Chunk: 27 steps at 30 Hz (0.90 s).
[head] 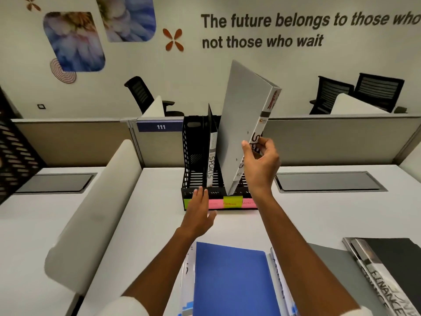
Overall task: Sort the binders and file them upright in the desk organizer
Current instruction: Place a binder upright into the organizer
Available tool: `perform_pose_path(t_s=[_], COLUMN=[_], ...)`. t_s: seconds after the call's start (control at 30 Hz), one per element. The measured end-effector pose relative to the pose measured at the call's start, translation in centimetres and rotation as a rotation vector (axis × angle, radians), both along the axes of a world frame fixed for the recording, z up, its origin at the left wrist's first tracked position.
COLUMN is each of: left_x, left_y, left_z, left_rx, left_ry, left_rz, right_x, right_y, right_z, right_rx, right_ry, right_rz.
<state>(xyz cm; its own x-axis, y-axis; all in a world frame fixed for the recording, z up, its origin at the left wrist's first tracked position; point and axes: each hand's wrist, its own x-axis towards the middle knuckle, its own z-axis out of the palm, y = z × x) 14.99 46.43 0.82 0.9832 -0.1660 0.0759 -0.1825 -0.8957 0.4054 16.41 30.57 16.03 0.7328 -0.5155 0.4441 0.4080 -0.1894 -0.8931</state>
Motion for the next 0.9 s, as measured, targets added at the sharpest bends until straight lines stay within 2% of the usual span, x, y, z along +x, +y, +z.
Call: perform_pose_path(t_s=[0.1,0.27,0.5,0.9], left_x=[1.1,3.0,5.0,4.8], left_y=[0.8,1.3,1.6,1.9], left_z=[-0.8,-1.4,-3.1,-4.8], left_rx=[0.122,0.209,0.224,0.200], left_ry=[0.055,0.072,0.079,0.048], left_rz=[0.021,0.042,0.090,0.101], right_x=[2.2,5.3,8.1,10.1], right_y=[0.7,2.2,3.5,5.6], right_z=[-0.7,-2.5,-6.3,-12.3], right_rx=[0.038,0.092,0.061,-0.087], right_ry=[-0.006,-0.038,-0.060,0.037], right_rz=[0.052,0.110,0.149,0.175])
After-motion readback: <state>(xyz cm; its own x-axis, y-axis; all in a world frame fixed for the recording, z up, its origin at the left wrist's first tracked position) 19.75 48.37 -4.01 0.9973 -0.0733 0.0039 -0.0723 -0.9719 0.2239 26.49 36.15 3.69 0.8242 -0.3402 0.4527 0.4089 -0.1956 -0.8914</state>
